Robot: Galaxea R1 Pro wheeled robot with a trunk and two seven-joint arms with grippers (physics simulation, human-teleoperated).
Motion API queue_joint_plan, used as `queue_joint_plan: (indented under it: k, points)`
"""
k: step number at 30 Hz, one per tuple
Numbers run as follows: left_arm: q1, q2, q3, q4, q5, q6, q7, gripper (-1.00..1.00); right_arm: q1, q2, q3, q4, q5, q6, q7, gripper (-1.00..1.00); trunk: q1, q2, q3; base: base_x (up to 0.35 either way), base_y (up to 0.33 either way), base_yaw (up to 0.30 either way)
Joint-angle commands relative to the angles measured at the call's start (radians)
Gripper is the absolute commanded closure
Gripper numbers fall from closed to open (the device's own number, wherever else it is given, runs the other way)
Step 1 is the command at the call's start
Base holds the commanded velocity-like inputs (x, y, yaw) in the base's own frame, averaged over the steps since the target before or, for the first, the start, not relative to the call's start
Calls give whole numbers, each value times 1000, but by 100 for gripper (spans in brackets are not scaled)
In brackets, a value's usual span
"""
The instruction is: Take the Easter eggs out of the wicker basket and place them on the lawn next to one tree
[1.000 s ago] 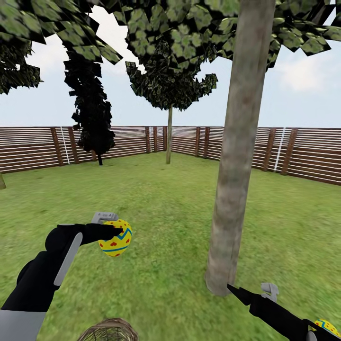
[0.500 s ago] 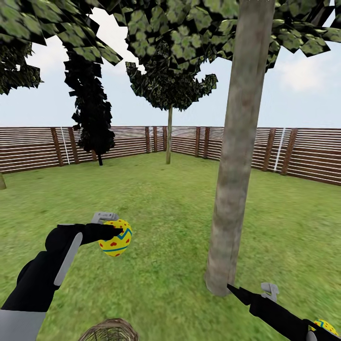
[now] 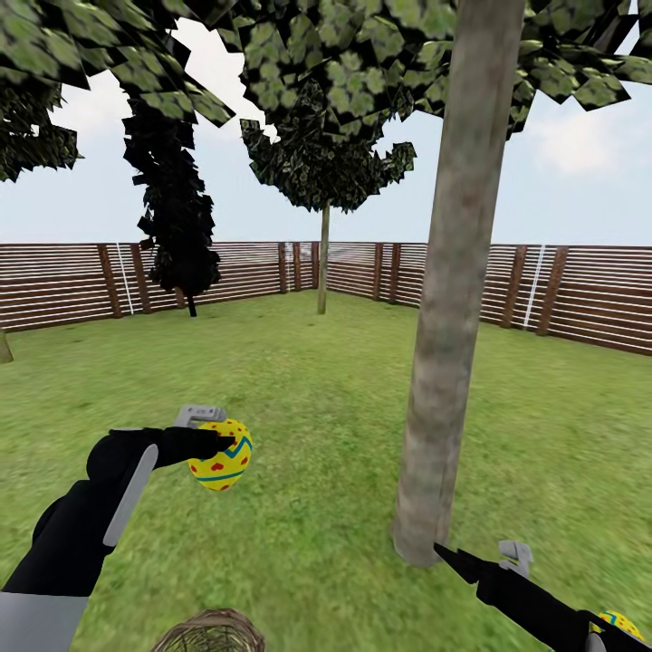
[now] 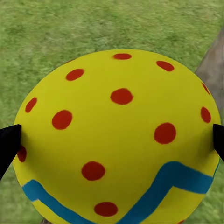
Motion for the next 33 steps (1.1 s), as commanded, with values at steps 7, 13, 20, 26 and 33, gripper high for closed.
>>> queue_joint_plan:
  k: [7,13,20,26,33]
  points:
    - [0,1,-1,0,4,4,1,100,0,0,-1,0,-5,6,1,-100,-27,49,22,0,0,0]
    - [0,1,-1,0,4,4,1,100,0,0,-1,0,-5,6,1,-100,-50,91,40,0,0,0]
    - [0,1,-1,0,4,4,1,100,0,0,-1,0,-4,6,1,-100,-53,96,43,0,0,0]
    - [0,1,-1,0,4,4,1,100,0,0,1,0,-4,6,1,-100,-53,96,43,0,0,0]
    - [-5,4,-4,5,1,4,3,100,-6,-6,1,6,1,1,0,-100,-53,96,43,-18,0,0]
